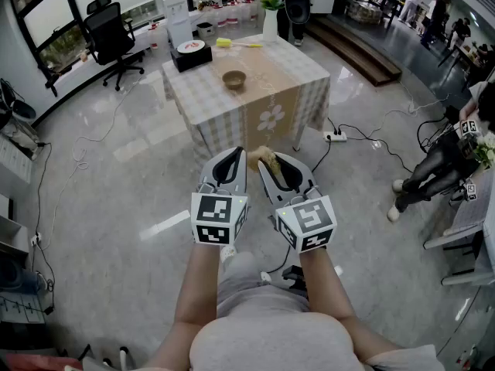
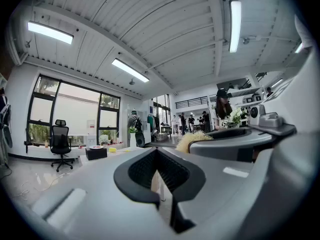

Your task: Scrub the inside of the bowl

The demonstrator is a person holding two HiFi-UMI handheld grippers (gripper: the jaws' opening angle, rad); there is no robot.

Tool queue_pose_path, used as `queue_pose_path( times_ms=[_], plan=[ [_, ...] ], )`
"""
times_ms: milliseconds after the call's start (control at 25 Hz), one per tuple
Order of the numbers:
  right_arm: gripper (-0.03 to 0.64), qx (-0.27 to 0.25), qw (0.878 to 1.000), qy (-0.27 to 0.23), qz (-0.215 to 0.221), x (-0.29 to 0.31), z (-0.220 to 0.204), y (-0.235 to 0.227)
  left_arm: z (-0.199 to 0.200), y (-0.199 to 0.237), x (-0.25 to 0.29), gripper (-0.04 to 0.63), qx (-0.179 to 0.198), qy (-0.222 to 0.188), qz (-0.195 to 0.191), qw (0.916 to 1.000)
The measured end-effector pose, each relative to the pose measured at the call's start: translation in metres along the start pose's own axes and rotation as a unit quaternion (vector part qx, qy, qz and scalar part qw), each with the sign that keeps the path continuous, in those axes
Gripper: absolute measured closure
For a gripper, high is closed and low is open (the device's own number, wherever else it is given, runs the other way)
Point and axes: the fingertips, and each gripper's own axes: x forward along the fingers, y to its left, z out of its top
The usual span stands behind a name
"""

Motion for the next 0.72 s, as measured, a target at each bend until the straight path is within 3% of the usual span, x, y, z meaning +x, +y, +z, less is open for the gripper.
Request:
queue_pose_path(
  times_ms=[720],
  plan=[
    [0.523, 0.011, 1.000, -0.009, -0.006, 0.016, -0.001, -0.014, 0.002, 0.013, 0.013, 0.610, 0.001, -0.003, 0.007, 1.0000]
  ],
)
